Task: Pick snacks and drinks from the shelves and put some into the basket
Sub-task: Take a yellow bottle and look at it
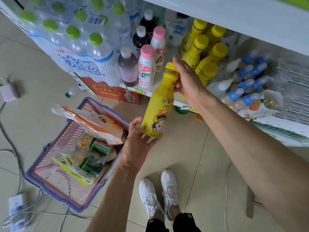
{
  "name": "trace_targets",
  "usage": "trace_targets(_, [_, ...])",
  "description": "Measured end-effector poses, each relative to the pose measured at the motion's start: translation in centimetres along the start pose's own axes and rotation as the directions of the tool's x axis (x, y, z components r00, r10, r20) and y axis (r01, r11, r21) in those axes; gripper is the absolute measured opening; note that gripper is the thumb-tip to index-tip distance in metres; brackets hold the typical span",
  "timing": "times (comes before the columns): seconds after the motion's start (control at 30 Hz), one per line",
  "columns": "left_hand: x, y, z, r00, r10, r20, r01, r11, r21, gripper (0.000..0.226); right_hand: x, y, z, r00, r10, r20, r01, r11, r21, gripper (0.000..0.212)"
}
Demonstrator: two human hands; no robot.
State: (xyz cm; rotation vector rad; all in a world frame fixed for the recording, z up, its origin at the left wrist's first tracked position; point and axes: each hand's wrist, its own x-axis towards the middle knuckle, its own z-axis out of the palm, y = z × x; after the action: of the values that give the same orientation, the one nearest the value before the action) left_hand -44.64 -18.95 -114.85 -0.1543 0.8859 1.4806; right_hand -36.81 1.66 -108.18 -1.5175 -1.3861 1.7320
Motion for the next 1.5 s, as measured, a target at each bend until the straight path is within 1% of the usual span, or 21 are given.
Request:
trace_targets(0.07, [-0.3,0.1,-0.1,1.000,-0.013,0.006,0.013,1.000,0.021,0.016,-0.2,-0.3,0.2,1.000,0.028,0.009,-0.028,0.998,0.058,0.039])
trace_targets(0.13, [-0.5,0.3,-0.1,0.999,-0.035,-0.006,0.035,0.999,0.036,0.012,-0.5,-0.6,0.3,0.998,0.056,0.033,-0.060,0.991,0.122,0.036])
trace_targets(0.2, [-0.6,0.4,-0.2,0.997,-0.071,-0.028,0.072,0.997,0.033,0.019,-0.9,-0.6,0.3,0.996,0.069,0.059,-0.079,0.982,0.172,0.032])
trace_targets(0.3, [-0.7,0.8,0.2,0.989,-0.131,-0.063,0.133,0.991,0.016,0.037,-1.1,-0.1,0.1,0.995,0.072,0.071,-0.086,0.973,0.215,0.031])
trace_targets(0.4, [-1.0,1.2,0.2,0.980,-0.178,-0.084,0.178,0.984,-0.001,0.042,-1.2,0.4,0.2,0.996,0.064,0.066,-0.078,0.969,0.234,0.031])
trace_targets(0.5, [-1.1,1.3,0.0,0.974,-0.208,-0.087,0.210,0.978,0.012,0.047,-1.1,0.9,0.5,0.996,0.032,0.081,-0.049,0.976,0.210,0.040])
trace_targets(0.6, [-0.9,1.2,-0.3,0.968,-0.224,-0.114,0.235,0.967,0.100,0.049,-1.3,1.2,1.0,0.995,0.006,0.102,-0.021,0.989,0.148,0.046])
trace_targets(0.7, [-0.8,1.1,-0.4,0.973,-0.205,-0.111,0.222,0.958,0.180,0.052,-1.5,1.1,1.3,0.999,0.019,0.034,-0.023,0.991,0.134,0.049])
trace_targets(0.73, [-0.8,1.1,-0.4,0.976,-0.197,-0.095,0.211,0.962,0.171,0.051,-1.4,1.1,1.2,1.000,0.025,0.008,-0.026,0.989,0.143,0.046])
trace_targets(0.83, [-0.9,1.4,0.2,0.983,-0.175,-0.061,0.177,0.983,0.042,0.045,-1.2,1.1,1.0,0.998,0.026,-0.065,-0.018,0.992,0.126,0.036])
trace_targets(0.87, [-0.9,1.5,0.3,0.985,-0.163,-0.061,0.165,0.986,0.026,0.043,-1.1,1.0,0.9,0.996,0.026,-0.085,-0.017,0.995,0.100,0.036])
trace_targets(0.93, [-0.8,1.5,0.5,0.986,-0.147,-0.074,0.152,0.987,0.057,0.039,-0.9,0.8,0.8,0.994,0.031,-0.102,-0.026,0.998,0.057,0.036])
trace_targets(0.97, [-0.7,1.6,0.6,0.986,-0.150,-0.074,0.155,0.985,0.074,0.043,-0.9,0.6,0.7,0.995,0.034,-0.095,-0.031,0.999,0.037,0.035])
trace_targets(1.03, [-0.4,1.6,0.5,0.984,-0.172,-0.049,0.177,0.978,0.107,0.060,-0.9,0.3,0.5,0.998,0.037,-0.058,-0.036,0.999,0.006,0.031])
trace_targets(1.07, [-0.4,1.6,0.6,0.982,-0.188,-0.036,0.191,0.974,0.125,0.061,-0.8,0.3,0.4,0.999,0.030,-0.035,-0.030,1.000,0.009,0.032])
trace_targets(1.1, [-0.4,1.7,0.7,0.979,-0.202,-0.029,0.205,0.969,0.142,0.057,-0.8,0.2,0.3,1.000,0.022,-0.011,-0.022,0.999,0.039,0.034])
trace_targets(1.17, [-0.4,1.6,1.0,0.968,-0.248,-0.030,0.249,0.954,0.165,0.050,-0.7,0.1,0.2,0.999,0.012,0.041,-0.018,0.990,0.139,0.038])
trace_targets(1.3, [0.0,1.0,1.2,0.948,-0.316,-0.041,0.318,0.934,0.165,0.062,-0.7,0.0,-0.2,0.988,0.051,0.145,-0.093,0.949,0.301,0.041])
trace_targets(1.37, [0.4,0.8,1.2,0.943,-0.331,-0.048,0.334,0.927,0.171,0.067,-0.6,0.2,-0.4,0.982,0.049,0.183,-0.104,0.946,0.308,0.038])
trace_targets(1.43, [0.6,0.8,1.3,0.934,-0.353,-0.059,0.358,0.916,0.180,0.067,-0.6,0.4,-0.5,0.985,0.024,0.169,-0.073,0.954,0.290,0.035])
trace_targets(1.5, [0.7,0.9,1.6,0.920,-0.383,-0.075,0.391,0.905,0.168,0.064,-0.5,0.4,-0.6,0.990,-0.010,0.140,-0.029,0.962,0.273,0.042])
